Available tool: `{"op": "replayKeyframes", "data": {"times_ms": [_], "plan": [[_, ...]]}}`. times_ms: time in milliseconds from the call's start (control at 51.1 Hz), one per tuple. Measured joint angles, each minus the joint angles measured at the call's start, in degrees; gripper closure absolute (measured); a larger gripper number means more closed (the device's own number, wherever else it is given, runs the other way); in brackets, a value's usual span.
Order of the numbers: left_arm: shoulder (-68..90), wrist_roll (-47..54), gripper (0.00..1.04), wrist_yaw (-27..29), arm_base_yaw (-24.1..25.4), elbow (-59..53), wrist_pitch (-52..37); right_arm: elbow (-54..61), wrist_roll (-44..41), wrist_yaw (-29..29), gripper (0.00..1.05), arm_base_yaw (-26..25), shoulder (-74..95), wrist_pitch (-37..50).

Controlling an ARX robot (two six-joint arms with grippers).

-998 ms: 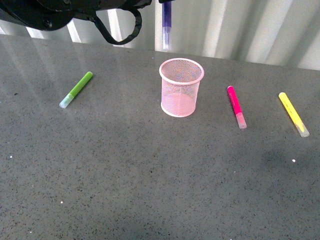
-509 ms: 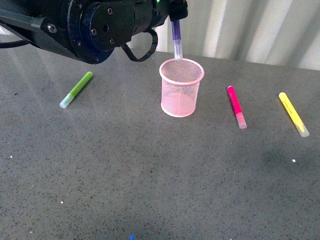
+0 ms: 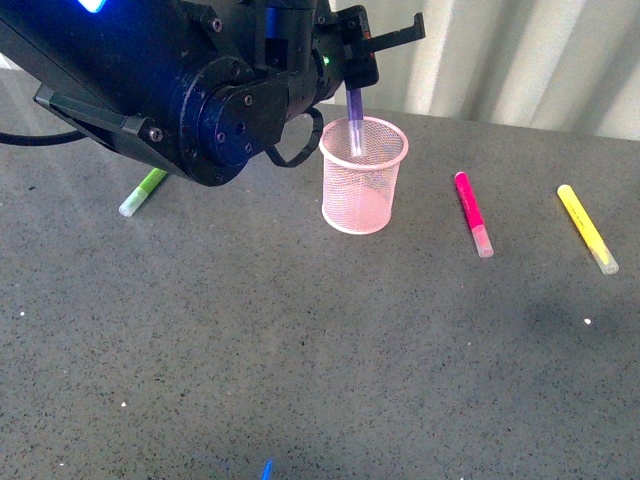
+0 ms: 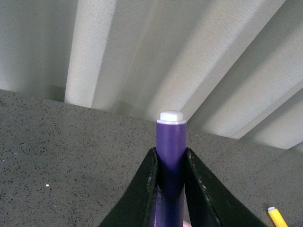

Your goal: Insert purple and pink pens into pink cup

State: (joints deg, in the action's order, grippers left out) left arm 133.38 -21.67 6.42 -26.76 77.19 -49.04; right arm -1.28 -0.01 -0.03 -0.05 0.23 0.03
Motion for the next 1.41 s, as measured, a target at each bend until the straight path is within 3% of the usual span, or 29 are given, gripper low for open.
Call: {"op": "replayKeyframes", "data": {"times_ms": [215,333,528,646,822,900,978,1018,1154,1213,1272,1409], "plan": [[0.0,0.0,0.55,-0.3,0.0,-0.5,-1.0,0.0,0.0,0.0,0.07,0.0,0.0,0.0],[-0.5,0.0,0.32,-0.4,0.3,-2.3,-1.4,0.0,0.0,0.0,0.07,0.0,0.0,0.0],[-4.8,0.2,0.05,-2.1,1.5,-5.0,1.9,0.0,0.0,0.0,0.07,0.0,0.0,0.0],[-11.9,0.8,0.07,-5.9,3.1,-7.6,7.6,0.0,0.0,0.0,0.07,0.0,0.0,0.0],[-38.2,3.8,0.07,-22.6,10.1,-19.5,20.6,0.0,0.0,0.0,0.07,0.0,0.0,0.0],[-47.6,4.9,0.07,-24.9,13.8,-24.5,23.3,0.0,0.0,0.0,0.07,0.0,0.0,0.0],[-59.3,6.0,0.07,-28.9,20.5,-30.8,28.1,0.0,0.0,0.0,0.07,0.0,0.0,0.0],[-65.8,6.4,0.07,-32.0,26.2,-34.3,31.6,0.0,0.0,0.0,0.07,0.0,0.0,0.0],[-73.8,7.7,0.07,-38.8,40.0,-38.7,38.0,0.0,0.0,0.0,0.07,0.0,0.0,0.0],[-76.0,11.8,0.16,-33.1,45.8,-43.0,31.3,0.0,0.0,0.0,0.07,0.0,0.0,0.0],[-78.4,16.4,0.29,-31.6,50.9,-49.0,23.3,0.0,0.0,0.0,0.07,0.0,0.0,0.0],[-85.1,19.8,0.56,-27.4,48.5,-57.8,20.5,0.0,0.0,-0.1,0.07,0.0,0.0,0.0]]}}
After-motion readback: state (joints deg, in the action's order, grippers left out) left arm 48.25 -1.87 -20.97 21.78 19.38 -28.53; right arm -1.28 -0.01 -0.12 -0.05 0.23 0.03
